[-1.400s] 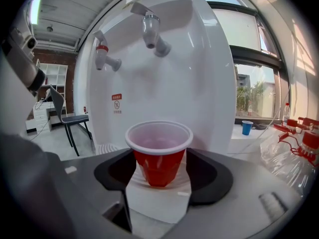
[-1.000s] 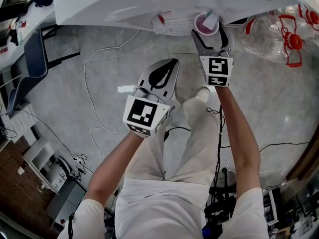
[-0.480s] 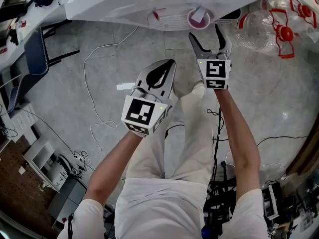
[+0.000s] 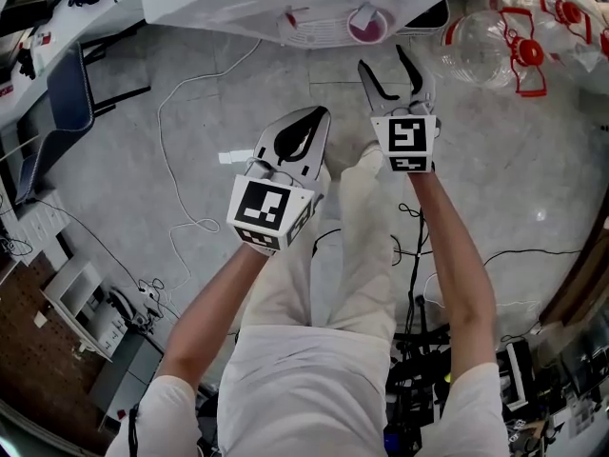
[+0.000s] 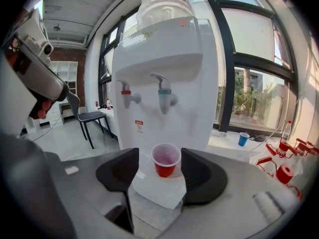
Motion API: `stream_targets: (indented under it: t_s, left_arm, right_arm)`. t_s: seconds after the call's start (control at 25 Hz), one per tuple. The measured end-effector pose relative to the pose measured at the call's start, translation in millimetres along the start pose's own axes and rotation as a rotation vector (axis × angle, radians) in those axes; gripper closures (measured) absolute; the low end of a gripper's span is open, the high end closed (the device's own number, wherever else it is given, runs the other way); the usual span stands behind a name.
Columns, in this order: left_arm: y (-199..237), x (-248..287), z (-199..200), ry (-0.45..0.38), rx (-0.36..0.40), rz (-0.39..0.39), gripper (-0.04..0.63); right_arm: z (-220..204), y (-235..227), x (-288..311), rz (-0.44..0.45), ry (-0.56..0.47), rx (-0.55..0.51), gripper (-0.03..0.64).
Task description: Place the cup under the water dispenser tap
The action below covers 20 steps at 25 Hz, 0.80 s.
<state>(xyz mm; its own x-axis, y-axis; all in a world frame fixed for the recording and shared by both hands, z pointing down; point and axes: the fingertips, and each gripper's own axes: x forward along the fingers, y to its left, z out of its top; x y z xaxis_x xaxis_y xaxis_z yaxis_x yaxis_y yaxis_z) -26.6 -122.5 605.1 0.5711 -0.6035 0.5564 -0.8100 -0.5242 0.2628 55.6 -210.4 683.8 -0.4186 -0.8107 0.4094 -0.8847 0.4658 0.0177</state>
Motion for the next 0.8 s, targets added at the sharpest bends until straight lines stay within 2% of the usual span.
stream_targets:
  t_s: [0.28,0.8]
  left_arm:
    - [-18,-17,21,0.0,0.01,-0.003,0.589]
    - [-34,-56,83,-0.045,0.019,0.032,0.589]
  right_arm:
    - [27,-1,-37,0.036,0.015,0.027,0.429]
    - [93,1,-93,0.11,0.02,-0.01,0.606]
